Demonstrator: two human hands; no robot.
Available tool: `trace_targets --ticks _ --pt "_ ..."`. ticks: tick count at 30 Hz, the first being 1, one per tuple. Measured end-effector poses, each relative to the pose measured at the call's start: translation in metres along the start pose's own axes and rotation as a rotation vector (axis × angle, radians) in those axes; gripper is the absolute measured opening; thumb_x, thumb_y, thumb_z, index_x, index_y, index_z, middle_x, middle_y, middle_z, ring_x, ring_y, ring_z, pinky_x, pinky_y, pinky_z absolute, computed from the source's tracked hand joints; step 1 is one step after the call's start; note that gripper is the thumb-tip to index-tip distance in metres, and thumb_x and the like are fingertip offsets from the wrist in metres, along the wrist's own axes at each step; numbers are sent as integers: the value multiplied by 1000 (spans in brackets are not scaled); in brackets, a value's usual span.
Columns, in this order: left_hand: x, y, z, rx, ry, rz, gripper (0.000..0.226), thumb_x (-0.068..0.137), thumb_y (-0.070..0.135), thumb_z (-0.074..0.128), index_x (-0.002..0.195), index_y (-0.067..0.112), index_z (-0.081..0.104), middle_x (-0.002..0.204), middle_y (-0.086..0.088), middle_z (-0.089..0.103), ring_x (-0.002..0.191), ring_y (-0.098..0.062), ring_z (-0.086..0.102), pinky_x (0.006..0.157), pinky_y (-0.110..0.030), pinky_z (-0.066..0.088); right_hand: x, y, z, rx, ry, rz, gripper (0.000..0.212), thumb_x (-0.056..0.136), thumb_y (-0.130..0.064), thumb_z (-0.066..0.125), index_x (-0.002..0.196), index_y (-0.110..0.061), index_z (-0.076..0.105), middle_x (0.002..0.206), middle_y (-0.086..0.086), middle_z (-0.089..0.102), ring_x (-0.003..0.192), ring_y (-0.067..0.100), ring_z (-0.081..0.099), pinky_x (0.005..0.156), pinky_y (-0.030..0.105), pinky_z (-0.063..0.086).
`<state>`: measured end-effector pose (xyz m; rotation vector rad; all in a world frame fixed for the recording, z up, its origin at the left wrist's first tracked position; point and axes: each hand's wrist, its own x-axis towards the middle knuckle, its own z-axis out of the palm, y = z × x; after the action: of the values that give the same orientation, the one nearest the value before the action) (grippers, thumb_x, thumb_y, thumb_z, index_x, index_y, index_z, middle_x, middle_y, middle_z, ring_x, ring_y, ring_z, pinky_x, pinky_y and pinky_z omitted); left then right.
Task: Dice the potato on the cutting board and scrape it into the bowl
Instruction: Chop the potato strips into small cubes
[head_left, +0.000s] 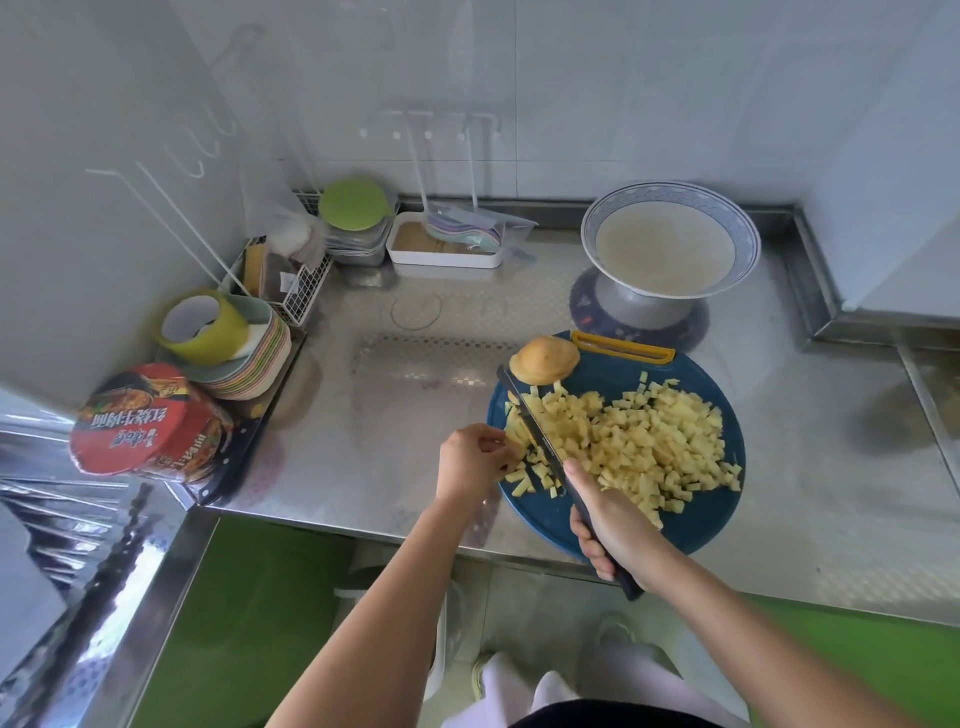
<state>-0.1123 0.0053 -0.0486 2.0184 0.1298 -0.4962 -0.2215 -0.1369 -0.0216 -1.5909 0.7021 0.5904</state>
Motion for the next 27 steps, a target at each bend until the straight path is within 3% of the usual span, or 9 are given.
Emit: trace_targets --ticks 5,8,10,14,24,27 --pt "2 -7 -12 57 105 -46 4 89 17 65 90 13 64 86 -5 70 67 -12 66 52 -15 48 0 1 13 -50 -7 25 73 89 -75 34 53 -13 38 46 4 36 36 18 34 40 26 33" --pt "-2 -11 -16 183 -69 -28 15 82 17 75 88 11 63 77 0 67 56 -3 62 50 -12 48 0 1 17 -50 4 25 72 90 -75 34 53 -13 38 45 3 36 36 17 33 40 25 32" --pt "-8 -10 -15 282 -167 5 28 77 17 79 97 12 60 78 7 61 58 0 57 49 -7 41 0 0 17 -50 15 20 72 91 -74 33 53 -12 38 44 2 35 36 17 34 42 26 33" --pt "-15 -13 -9 340 -156 28 53 68 26 85 107 16 52 84 7 56 68 -2 51 50 -10 35 3 2 16 -35 43 17 73 90 -76 32 53 -13 38 45 4 35 35 18 35 44 28 35" --pt "-10 -16 -5 271 -100 56 31 72 13 82 95 15 61 75 10 55 65 0 51 53 -3 41 -1 8 26 -34 41 41 72 89 -76 33 55 -12 37 46 4 35 36 19 34 39 25 33" --pt "-6 -16 -9 213 -62 20 18 80 4 71 96 7 65 74 8 61 63 -2 56 53 -5 44 -1 12 31 0 20 65 73 89 -77 33 56 -12 39 46 4 35 35 19 34 38 24 32"
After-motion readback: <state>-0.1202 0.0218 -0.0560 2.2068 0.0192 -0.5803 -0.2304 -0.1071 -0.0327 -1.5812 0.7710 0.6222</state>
